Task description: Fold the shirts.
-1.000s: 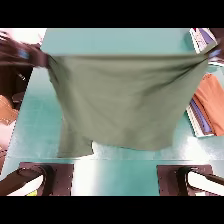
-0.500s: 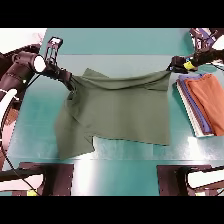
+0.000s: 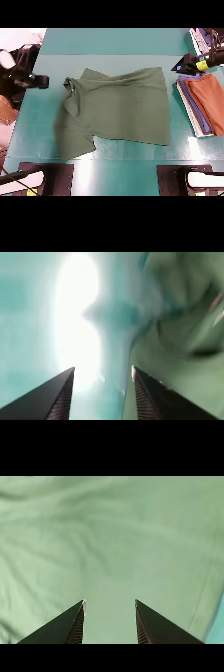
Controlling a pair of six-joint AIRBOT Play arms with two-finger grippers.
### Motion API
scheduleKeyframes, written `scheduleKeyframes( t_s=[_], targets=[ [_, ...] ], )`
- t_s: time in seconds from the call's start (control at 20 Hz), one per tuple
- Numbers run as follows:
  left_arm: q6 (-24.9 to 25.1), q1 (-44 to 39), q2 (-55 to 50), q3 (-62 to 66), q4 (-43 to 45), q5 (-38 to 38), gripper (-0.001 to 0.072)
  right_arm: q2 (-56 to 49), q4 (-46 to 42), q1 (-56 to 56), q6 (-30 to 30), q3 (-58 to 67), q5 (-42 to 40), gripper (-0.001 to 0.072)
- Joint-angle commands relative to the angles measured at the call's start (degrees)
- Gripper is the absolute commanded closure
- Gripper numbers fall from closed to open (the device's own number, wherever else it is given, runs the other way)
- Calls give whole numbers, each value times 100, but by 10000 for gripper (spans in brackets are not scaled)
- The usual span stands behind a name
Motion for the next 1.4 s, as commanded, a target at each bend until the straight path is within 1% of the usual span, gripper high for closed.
scheduleKeyframes(
  t_s=[0.0, 0.05, 0.15, 0.35, 0.5, 0.7, 0.75, 0.8, 0.9, 0.95, 1.05, 1.1, 1.2, 1.3, 1.35],
  targets=[
    [85, 754, 503, -1154, -603, -304, 277, 820, 140, -4, -240, -1154, -13, 341],
    [109, 911, 603, -1528, -756, -275, 277, 1023, 142, 48, -249, -1445, -144, 341],
    [321, 1132, 656, -2225, -1132, -179, 277, 1353, 144, 120, -249, -1899, -452, 343],
    [533, 1165, 656, -3161, -1633, 92, 276, 1751, 435, 46, -254, -2516, -706, 344],
    [798, 1158, 656, -3458, -2194, 280, 277, 1849, 433, 17, -254, -2575, -688, 344],
    [831, 1161, 656, -3493, -2479, 509, 280, 1849, 420, 17, -254, -2577, -599, 343],
    [831, 1161, 656, -3491, -2479, 566, 399, 1849, 376, 2, -254, -2577, -503, 344],
    [833, 1161, 656, -3462, -2487, 590, 688, 1849, 369, -57, -254, -2577, -348, 344],
    [837, 1161, 658, -3320, -2514, 538, 683, 1849, 321, -278, -249, -2579, 37, 344],
    [835, 1161, 673, -3217, -2514, 461, 684, 1851, 74, -413, -236, -2579, 245, 344],
    [837, 1161, 944, -3158, -2511, 492, 684, 1893, -748, -649, -37, -2706, 605, 344],
    [837, 1161, 1126, -3158, -2509, 542, 685, 2015, -1012, -793, -15, -3003, 588, 344],
    [839, 1161, 1473, -3158, -2509, 546, 684, 2295, -1163, -1191, 15, -3832, 474, 338],
    [837, 1161, 1620, -3161, -2514, 507, 683, 2562, -1147, -1585, 15, -4828, 334, 186],
    [835, 1161, 1620, -3161, -2527, 496, 684, 2629, -1060, -1716, 15, -5272, 251, 187]
  ],
)
